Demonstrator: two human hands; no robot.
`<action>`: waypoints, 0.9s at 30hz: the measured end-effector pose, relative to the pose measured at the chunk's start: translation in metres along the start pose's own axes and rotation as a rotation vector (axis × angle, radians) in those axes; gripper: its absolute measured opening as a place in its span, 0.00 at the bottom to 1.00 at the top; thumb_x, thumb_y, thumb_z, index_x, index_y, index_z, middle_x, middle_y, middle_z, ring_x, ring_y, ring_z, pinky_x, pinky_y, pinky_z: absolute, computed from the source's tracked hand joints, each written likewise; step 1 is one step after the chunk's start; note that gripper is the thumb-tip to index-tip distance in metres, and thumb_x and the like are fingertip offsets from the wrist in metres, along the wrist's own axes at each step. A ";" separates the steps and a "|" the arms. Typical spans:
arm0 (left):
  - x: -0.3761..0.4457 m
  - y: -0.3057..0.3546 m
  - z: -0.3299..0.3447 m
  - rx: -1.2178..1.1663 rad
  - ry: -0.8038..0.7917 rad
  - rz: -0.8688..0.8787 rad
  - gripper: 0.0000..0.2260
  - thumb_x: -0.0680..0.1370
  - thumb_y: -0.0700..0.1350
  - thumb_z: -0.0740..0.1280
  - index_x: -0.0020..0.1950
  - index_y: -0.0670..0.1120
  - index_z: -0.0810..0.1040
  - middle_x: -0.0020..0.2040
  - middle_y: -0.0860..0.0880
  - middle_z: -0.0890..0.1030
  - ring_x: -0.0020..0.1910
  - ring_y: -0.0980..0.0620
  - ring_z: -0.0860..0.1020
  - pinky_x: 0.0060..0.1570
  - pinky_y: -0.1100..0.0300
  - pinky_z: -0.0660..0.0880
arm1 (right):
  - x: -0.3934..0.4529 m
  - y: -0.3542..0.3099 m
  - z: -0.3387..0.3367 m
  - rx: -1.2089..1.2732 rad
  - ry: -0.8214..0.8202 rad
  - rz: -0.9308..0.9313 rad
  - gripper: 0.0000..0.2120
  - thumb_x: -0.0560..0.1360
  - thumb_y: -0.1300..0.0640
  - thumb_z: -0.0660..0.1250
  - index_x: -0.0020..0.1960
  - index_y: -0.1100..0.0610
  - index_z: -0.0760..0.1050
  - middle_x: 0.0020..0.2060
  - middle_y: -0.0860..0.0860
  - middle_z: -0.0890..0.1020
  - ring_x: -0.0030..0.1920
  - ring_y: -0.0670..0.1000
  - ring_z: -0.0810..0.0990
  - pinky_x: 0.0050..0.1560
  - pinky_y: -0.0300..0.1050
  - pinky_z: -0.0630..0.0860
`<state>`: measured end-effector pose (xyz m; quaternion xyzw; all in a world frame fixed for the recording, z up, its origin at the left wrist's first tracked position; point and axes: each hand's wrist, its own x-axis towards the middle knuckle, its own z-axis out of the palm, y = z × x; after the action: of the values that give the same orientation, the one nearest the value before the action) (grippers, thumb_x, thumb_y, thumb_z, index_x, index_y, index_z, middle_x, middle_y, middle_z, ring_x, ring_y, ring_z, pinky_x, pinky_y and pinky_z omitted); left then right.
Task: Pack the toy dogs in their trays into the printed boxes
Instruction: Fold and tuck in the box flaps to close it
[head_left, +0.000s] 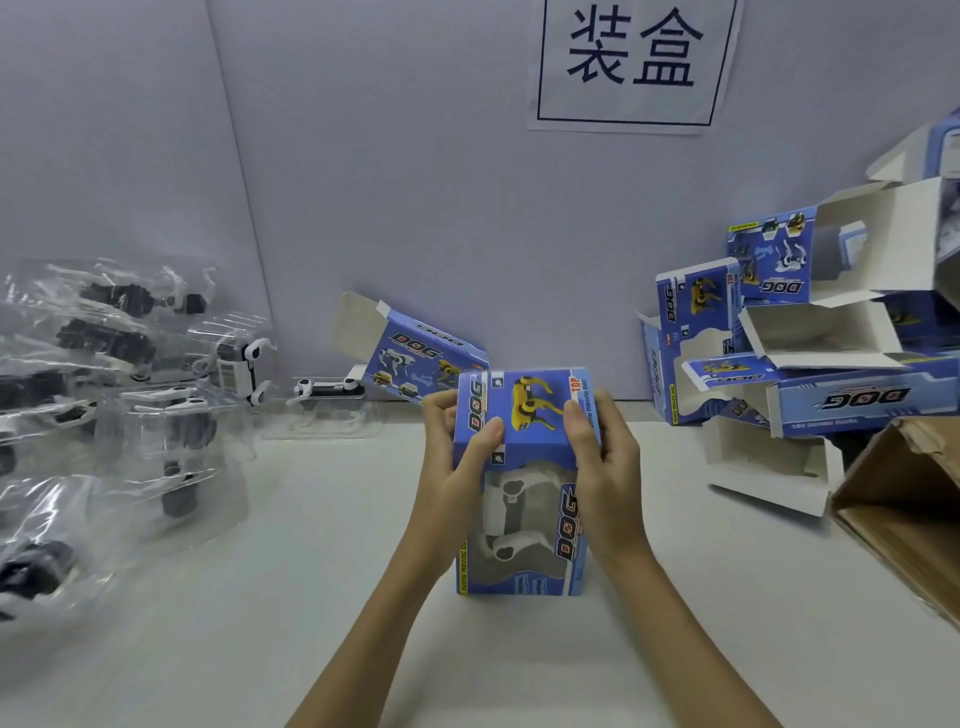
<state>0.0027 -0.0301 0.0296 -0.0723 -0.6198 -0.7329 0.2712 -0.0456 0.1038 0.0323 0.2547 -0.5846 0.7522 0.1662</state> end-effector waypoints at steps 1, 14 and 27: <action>-0.001 0.000 0.001 0.004 0.024 0.020 0.15 0.78 0.52 0.68 0.62 0.59 0.69 0.62 0.44 0.82 0.55 0.41 0.85 0.52 0.47 0.83 | 0.001 0.001 -0.001 0.018 0.008 0.008 0.12 0.80 0.45 0.66 0.58 0.53 0.76 0.51 0.58 0.83 0.54 0.67 0.82 0.53 0.68 0.81; -0.001 -0.008 0.003 0.147 0.128 0.146 0.21 0.75 0.60 0.70 0.66 0.55 0.72 0.56 0.58 0.81 0.54 0.49 0.84 0.46 0.57 0.82 | 0.003 0.004 -0.001 -0.382 0.099 -0.181 0.16 0.85 0.47 0.59 0.56 0.48 0.85 0.65 0.48 0.73 0.72 0.42 0.71 0.64 0.35 0.73; 0.002 -0.035 -0.020 1.140 -0.037 0.868 0.46 0.70 0.56 0.82 0.81 0.45 0.61 0.71 0.48 0.73 0.65 0.46 0.73 0.69 0.56 0.66 | -0.005 -0.003 0.010 0.026 -0.064 0.488 0.26 0.77 0.30 0.65 0.64 0.48 0.75 0.58 0.53 0.84 0.56 0.52 0.86 0.54 0.61 0.85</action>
<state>-0.0117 -0.0464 -0.0043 -0.1719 -0.8260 -0.1195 0.5234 -0.0386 0.0956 0.0337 0.1317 -0.6241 0.7690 -0.0420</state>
